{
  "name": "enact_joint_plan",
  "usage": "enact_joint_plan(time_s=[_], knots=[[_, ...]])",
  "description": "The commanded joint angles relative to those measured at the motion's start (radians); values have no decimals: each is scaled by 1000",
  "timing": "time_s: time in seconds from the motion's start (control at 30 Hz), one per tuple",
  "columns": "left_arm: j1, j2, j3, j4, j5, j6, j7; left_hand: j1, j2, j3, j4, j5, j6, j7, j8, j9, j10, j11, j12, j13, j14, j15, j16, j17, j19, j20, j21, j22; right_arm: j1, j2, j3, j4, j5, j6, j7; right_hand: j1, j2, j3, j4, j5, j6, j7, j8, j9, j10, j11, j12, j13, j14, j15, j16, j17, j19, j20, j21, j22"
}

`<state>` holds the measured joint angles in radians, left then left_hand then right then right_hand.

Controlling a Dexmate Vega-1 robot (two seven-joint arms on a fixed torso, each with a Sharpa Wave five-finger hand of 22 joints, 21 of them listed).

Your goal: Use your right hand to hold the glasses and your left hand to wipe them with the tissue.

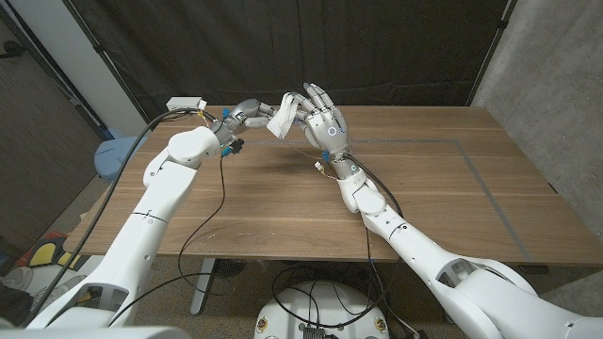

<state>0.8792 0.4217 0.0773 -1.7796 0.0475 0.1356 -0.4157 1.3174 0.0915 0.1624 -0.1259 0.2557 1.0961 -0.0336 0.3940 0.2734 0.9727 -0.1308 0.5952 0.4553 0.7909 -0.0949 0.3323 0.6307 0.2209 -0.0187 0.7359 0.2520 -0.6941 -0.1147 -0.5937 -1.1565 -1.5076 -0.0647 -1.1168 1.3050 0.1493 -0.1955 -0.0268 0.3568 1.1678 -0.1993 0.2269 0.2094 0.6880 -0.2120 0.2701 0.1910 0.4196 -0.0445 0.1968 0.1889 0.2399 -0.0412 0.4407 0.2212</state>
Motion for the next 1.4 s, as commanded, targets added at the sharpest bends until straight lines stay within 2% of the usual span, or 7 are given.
enact_joint_plan(time_s=[0.03, 0.1, 0.7, 0.83, 1.1, 1.27, 1.4], knots=[[4, 0, -10, -20, 5, 59, -21, 14, 9, -6, 1, 4, 4, 7, 0, 8, -31, -66, 13, 30, 9, -145, 2, 30, -9, -2, 12, -6, 18, 18, 11, 33, 3, -11, 0, 26, 4, -29, 7, 11, 25, -9, -4, 12, 5, -1, -20, 0, 10, -188, -7, 1, -4, -153, 14, 3], [8, 1, -12, -25, 7, 63, -21, 19, 9, -6, -1, 2, -24, -10, -12, 12, -37, -64, 10, 37, -7, -146, -12, 33, -3, -7, 20, -9, 23, 26, 20, 46, 6, -12, 0, 29, 6, -39, 12, 13, 31, -8, 0, 18, 5, -1, -27, 1, 7, -188, -8, 1, -5, -153, 16, 3], [25, 12, -25, -45, 23, 72, -23, -26, 62, 9, 49, -34, 28, 46, -42, -34, 73, -31, -27, -83, 88, -133, -68, -2, -36, 33, 57, -25, 32, 64, 110, 73, 10, 10, 0, 45, 17, -60, 44, 24, 24, -9, -17, 5, -76, -4, -61, 2, -22, -188, -11, 0, -7, -145, 27, 1], [20, 8, -26, -37, 22, 66, -20, -6, 47, 13, 32, -37, 33, 33, -41, -30, 64, -42, -28, -79, 82, -140, -79, -5, -32, 23, 65, -27, 18, 60, 117, 54, 9, 41, 0, 47, 18, -59, 50, 25, 26, -9, -13, 9, -71, -4, -55, 4, -23, -188, -10, 0, -7, -146, 28, 0], [5, 2, -22, -17, 24, 63, -19, 4, 32, 6, 20, -34, 228, 67, 7, -40, 167, -18, 14, -78, 147, -144, -75, -4, -48, 35, 78, -36, -2, 34, 135, -5, 3, 133, 0, 57, 18, -55, 54, 27, 11, -11, -19, 5, -82, -4, -57, 3, -23, -189, -8, 1, -5, -144, 31, -1], [-5, -2, -18, -7, 24, 63, -21, 10, 13, -12, 11, -20, 339, 94, 67, -41, 259, 1, 43, -87, 195, -136, -71, -9, -57, 46, 85, -39, -9, 20, 138, -35, 0, 182, 0, 65, 21, -46, 56, 28, -3, -11, -22, 3, -105, -5, -62, 2, -29, -189, -9, 2, -3, -142, 34, -2], [-13, -4, -16, -1, 21, 69, -27, 23, -14, -61, 3, 7, 346, 142, 258, -8, 443, 49, 107, -108, 253, -121, -64, -30, -62, 50, 94, -45, -10, -1, 111, -53, -11, 177, 0, 64, 22, -33, 61, 25, -34, -13, -28, 2, -155, -5, -71, 1, -45, -188, -9, 4, -2, -138, 37, -3]])
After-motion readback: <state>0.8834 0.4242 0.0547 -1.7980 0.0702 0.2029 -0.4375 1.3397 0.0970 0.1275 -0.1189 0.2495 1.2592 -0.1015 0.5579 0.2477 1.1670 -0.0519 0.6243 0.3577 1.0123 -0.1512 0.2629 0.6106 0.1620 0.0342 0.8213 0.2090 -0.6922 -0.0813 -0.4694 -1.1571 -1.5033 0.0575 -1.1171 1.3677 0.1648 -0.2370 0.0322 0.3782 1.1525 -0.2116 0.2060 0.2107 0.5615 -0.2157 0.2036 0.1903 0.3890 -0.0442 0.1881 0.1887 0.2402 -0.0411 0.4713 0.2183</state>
